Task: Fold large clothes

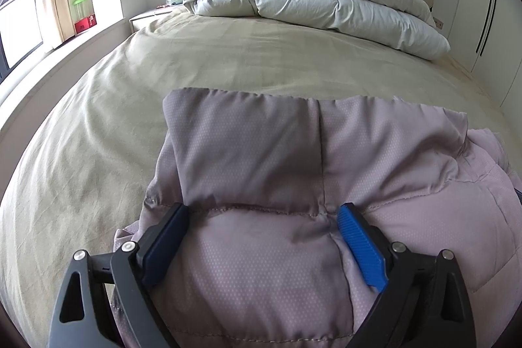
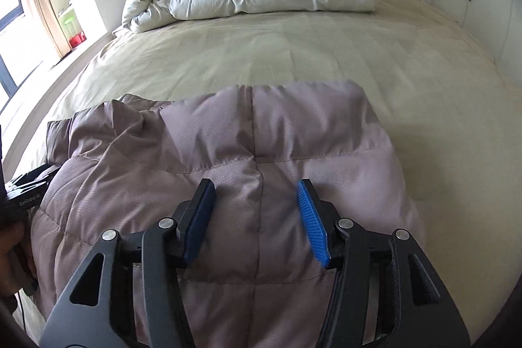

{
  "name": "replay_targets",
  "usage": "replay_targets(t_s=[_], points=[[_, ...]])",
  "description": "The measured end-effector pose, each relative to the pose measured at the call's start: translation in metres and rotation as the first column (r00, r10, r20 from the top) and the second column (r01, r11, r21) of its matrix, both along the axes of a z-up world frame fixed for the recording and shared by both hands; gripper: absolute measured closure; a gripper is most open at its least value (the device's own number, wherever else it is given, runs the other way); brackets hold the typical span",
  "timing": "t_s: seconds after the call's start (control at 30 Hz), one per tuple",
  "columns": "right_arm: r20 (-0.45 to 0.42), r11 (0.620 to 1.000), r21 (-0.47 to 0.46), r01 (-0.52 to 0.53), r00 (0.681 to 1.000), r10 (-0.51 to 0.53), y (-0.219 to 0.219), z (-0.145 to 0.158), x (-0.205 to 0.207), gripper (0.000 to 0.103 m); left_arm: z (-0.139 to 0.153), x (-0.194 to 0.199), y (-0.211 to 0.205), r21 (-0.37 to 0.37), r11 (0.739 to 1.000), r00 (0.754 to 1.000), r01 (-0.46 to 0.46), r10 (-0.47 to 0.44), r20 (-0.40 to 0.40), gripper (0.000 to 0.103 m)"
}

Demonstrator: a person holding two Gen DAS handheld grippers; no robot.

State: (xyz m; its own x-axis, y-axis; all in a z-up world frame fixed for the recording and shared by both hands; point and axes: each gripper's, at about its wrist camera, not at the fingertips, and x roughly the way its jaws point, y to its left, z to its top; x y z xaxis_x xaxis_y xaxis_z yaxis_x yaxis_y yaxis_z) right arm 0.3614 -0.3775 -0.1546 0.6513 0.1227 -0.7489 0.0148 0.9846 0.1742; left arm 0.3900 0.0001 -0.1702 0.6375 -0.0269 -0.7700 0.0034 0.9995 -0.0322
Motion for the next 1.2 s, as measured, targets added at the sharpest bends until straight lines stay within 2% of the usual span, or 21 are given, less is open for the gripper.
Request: replay_targets(t_s=[0.07,0.2,0.3,0.37,0.47,0.5,0.57,0.63,0.67,0.73,0.8,0.87,0.97,1.03,1.13,1.2], points=[[0.035,0.998,0.057,-0.001,0.999,-0.001,-0.011,-0.011,-0.006,0.05,0.0,-0.002,0.0,0.002,1.0,1.0,-0.003,0.003,0.006,0.007],[0.069,1.0,0.009,0.012,0.998,-0.012,-0.008,-0.027,-0.008,0.05,-0.001,-0.003,-0.001,0.0,1.0,1.0,-0.009,0.009,0.017,0.007],[0.065,0.999,0.031,0.013,0.998,-0.014,-0.011,-0.035,-0.011,0.05,0.0,-0.004,-0.002,-0.005,1.0,1.0,-0.009,0.009,0.014,0.007],[0.051,1.0,0.027,0.01,0.999,-0.012,-0.01,-0.035,-0.009,0.05,0.005,-0.004,-0.002,-0.014,1.0,1.0,0.0,0.0,-0.018,0.009],[-0.008,0.999,-0.024,0.046,0.999,-0.046,-0.004,-0.013,-0.009,0.05,0.028,-0.028,-0.003,-0.016,1.0,1.0,0.003,-0.003,-0.009,0.011],[0.005,0.998,-0.013,0.062,0.998,-0.062,-0.002,-0.002,-0.018,0.05,0.036,-0.041,-0.005,-0.018,1.0,1.0,0.015,-0.014,0.018,0.011],[0.073,0.999,0.043,0.027,0.997,-0.03,0.004,0.018,-0.043,0.05,0.049,-0.071,-0.012,-0.025,0.999,0.997,0.037,-0.036,0.071,0.011],[0.126,0.998,0.061,-0.024,0.992,0.016,0.02,0.034,-0.07,0.048,0.048,-0.093,-0.025,-0.028,0.996,0.994,0.082,-0.079,0.076,0.011],[0.134,0.997,0.046,-0.059,0.99,0.052,0.031,0.035,-0.078,0.048,0.042,-0.1,-0.034,-0.004,0.995,0.993,0.103,-0.103,0.064,0.011],[0.104,0.993,-0.043,-0.114,0.988,0.118,0.059,0.027,-0.09,0.048,0.029,-0.107,-0.044,0.049,0.993,0.991,0.111,-0.114,0.071,0.009],[0.077,0.982,-0.137,-0.131,0.987,0.143,0.076,0.009,-0.097,0.047,0.022,-0.104,-0.041,0.034,0.994,0.992,0.106,-0.108,0.064,0.006],[0.095,0.976,-0.17,-0.134,0.984,0.152,0.08,-0.001,-0.102,0.047,0.019,-0.099,-0.037,0.01,0.994,0.993,0.11,-0.11,0.048,0.002],[0.095,0.967,-0.217,-0.131,0.983,0.154,0.086,-0.012,-0.106,0.047,0.013,-0.094,-0.04,0.042,0.991,0.991,0.126,-0.128,0.036,0.0],[0.073,0.954,-0.268,-0.132,0.985,0.157,0.095,-0.013,-0.105,0.047,0.011,-0.092,-0.038,0.03,0.992,0.992,0.124,-0.125,0.023,0.0],[-0.009,0.971,-0.225,-0.083,0.996,0.083,0.094,0.008,-0.097,0.046,0.018,-0.095,-0.035,0.012,0.994,0.994,0.111,-0.111,0.02,0.0],[0.053,0.986,-0.132,-0.104,0.992,0.112,0.096,0.028,-0.111,0.046,0.017,-0.1,-0.035,0.016,0.994,0.993,0.112,-0.113,0.039,0.0]])
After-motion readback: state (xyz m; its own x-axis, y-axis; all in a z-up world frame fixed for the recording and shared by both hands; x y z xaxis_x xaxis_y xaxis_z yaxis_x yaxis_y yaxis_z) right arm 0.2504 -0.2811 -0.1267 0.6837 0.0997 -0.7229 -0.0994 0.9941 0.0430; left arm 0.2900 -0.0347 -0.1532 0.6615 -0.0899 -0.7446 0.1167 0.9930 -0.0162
